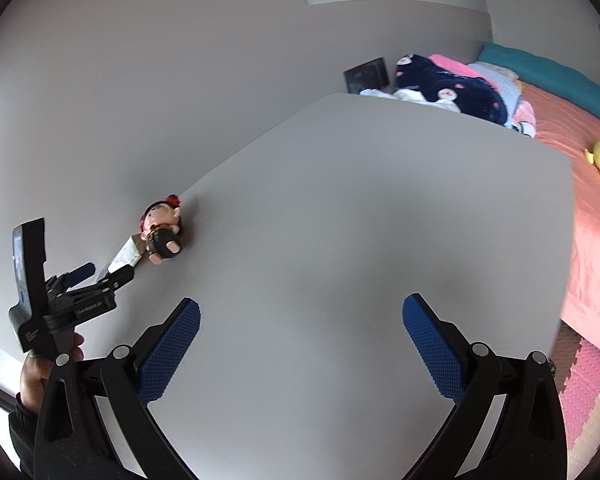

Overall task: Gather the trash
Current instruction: 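Move both open tools back over the doll and white paper, then grasp the white paper slip with the left tool while the right tool grasps the doll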

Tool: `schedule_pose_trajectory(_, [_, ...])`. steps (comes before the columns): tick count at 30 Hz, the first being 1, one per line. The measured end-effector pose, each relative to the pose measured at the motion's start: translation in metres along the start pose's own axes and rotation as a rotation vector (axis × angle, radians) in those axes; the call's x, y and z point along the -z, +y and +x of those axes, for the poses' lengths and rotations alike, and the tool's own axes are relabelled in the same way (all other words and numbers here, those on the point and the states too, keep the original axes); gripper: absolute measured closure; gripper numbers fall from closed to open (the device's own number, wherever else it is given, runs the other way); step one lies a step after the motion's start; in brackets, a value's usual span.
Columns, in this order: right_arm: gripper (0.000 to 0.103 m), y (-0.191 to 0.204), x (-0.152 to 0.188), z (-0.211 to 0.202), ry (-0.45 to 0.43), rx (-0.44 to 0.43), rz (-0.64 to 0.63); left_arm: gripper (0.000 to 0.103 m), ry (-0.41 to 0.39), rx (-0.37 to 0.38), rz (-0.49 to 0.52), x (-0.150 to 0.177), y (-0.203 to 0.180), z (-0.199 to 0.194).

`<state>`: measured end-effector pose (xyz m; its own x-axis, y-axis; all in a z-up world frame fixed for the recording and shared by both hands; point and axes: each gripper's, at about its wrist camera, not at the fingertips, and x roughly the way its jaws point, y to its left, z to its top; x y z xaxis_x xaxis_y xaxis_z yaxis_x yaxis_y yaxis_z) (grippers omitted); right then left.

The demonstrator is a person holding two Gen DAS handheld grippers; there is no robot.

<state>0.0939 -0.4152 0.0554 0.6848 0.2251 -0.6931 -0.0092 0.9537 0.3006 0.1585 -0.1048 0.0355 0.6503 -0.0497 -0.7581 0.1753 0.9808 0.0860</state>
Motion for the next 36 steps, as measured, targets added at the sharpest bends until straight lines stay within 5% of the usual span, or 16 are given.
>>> schedule_pose_trajectory(9, [0.002, 0.055, -0.012, 0.039, 0.049, -0.078, -0.012, 0.007, 0.022, 0.02, 0.125, -0.015, -0.004, 0.035])
schedule_pose_trajectory(14, [0.002, 0.09, -0.025, 0.064, 0.063, -0.099, -0.048, 0.037, 0.02, 0.03, 0.106, -0.015, 0.001, 0.042])
schedule_pose_trajectory(19, [0.002, 0.123, -0.035, 0.086, 0.075, -0.098, -0.112, 0.051, 0.011, 0.042, 0.075, -0.013, 0.006, 0.04])
schedule_pose_trajectory(23, [0.002, 0.144, -0.039, 0.109, 0.1, -0.075, -0.163, 0.051, -0.001, 0.117, -0.035, -0.01, 0.024, 0.036])
schedule_pose_trajectory(33, [0.003, 0.184, -0.046, 0.158, 0.137, 0.014, -0.26, 0.052, -0.003, 0.129, -0.048, -0.008, 0.029, 0.033])
schedule_pose_trajectory(36, [0.02, 0.188, -0.045, 0.173, 0.168, 0.042, -0.255, 0.052, -0.003, 0.129, -0.048, -0.007, 0.029, 0.032])
